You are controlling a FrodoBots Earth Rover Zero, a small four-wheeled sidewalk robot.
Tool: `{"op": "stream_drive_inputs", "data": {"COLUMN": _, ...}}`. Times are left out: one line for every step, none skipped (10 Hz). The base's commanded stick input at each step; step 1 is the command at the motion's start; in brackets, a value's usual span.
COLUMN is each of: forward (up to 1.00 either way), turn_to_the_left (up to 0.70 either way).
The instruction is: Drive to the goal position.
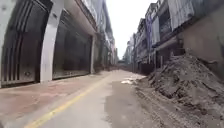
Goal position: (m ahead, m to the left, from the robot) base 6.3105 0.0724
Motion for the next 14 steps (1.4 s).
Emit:
{"op": "stream_drive_inputs", "data": {"forward": 1.0, "turn_to_the_left": 0.38}}
{"op": "stream_drive_inputs", "data": {"forward": 1.0, "turn_to_the_left": 0.19}}
{"op": "stream_drive_inputs", "data": {"forward": 1.0, "turn_to_the_left": 0.0}}
{"op": "stream_drive_inputs", "data": {"forward": 1.0, "turn_to_the_left": 0.0}}
{"op": "stream_drive_inputs", "data": {"forward": 1.0, "turn_to_the_left": 0.0}}
{"op": "stream_drive_inputs", "data": {"forward": 1.0, "turn_to_the_left": 0.0}}
{"op": "stream_drive_inputs", "data": {"forward": 1.0, "turn_to_the_left": 0.0}}
{"op": "stream_drive_inputs", "data": {"forward": 1.0, "turn_to_the_left": 0.0}}
{"op": "stream_drive_inputs", "data": {"forward": 1.0, "turn_to_the_left": 0.0}}
{"op": "stream_drive_inputs", "data": {"forward": 1.0, "turn_to_the_left": 0.0}}
{"op": "stream_drive_inputs", "data": {"forward": 1.0, "turn_to_the_left": 0.0}}
{"op": "stream_drive_inputs", "data": {"forward": 1.0, "turn_to_the_left": 0.0}}
{"op": "stream_drive_inputs", "data": {"forward": 1.0, "turn_to_the_left": 0.0}}
{"op": "stream_drive_inputs", "data": {"forward": 1.0, "turn_to_the_left": 0.0}}
